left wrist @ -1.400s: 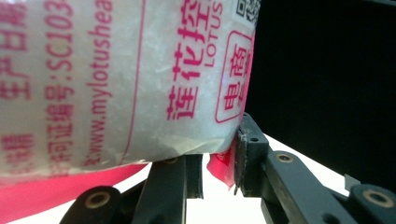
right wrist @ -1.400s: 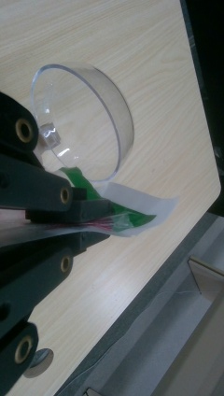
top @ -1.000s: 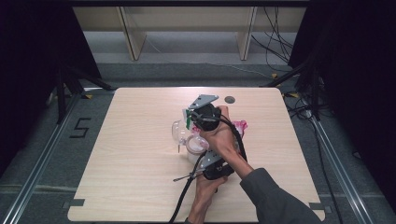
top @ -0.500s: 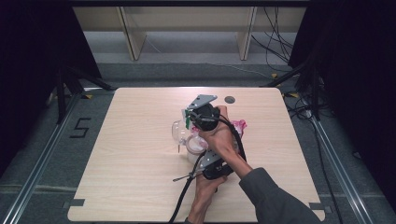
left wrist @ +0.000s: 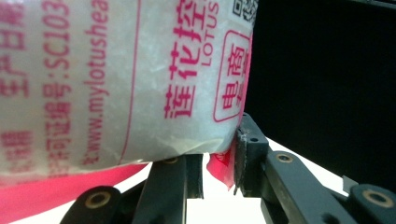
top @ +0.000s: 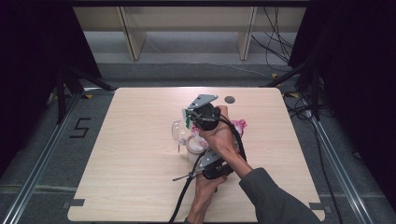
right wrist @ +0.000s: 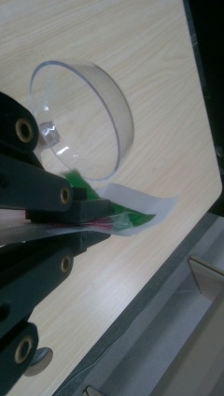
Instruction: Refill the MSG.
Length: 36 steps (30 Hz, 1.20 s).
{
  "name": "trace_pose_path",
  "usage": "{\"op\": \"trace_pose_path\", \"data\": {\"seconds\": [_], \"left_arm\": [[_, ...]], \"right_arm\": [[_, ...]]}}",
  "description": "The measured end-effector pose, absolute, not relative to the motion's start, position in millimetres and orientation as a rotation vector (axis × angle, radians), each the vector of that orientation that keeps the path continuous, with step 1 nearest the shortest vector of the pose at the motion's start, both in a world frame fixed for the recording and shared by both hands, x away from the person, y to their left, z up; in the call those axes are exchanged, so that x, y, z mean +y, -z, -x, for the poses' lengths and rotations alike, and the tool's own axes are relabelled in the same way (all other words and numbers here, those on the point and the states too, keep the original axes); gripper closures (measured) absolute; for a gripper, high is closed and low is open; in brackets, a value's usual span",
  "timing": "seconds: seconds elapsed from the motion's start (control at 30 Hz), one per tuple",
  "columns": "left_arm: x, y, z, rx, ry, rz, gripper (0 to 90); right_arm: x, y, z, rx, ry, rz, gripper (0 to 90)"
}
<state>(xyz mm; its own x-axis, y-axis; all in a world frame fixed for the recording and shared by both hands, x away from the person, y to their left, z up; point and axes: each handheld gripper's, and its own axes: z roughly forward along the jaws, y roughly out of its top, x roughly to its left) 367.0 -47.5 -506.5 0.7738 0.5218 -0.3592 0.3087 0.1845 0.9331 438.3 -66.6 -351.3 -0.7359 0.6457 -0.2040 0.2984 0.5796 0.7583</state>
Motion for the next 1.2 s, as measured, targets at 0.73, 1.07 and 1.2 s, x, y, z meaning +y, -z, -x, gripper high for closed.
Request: {"op": "trace_pose_path", "data": {"seconds": [0.73,1.07,1.2], "left_arm": [[-47.4,506.9,-366.8,0.728,-0.172,-1.415,75.6],[-44.9,506.7,-368.0,0.732,-0.174,-1.415,75.7],[-43.8,505.7,-367.8,0.731,-0.176,-1.408,75.7]], "right_arm": [[-66.6,351.9,-438.9,2.358,-1.005,-0.778,90.0],[-64.4,352.0,-439.6,2.35,-1.014,-0.762,90.0],[-63.4,351.7,-439.1,2.34,-1.025,-0.776,90.0]]}}
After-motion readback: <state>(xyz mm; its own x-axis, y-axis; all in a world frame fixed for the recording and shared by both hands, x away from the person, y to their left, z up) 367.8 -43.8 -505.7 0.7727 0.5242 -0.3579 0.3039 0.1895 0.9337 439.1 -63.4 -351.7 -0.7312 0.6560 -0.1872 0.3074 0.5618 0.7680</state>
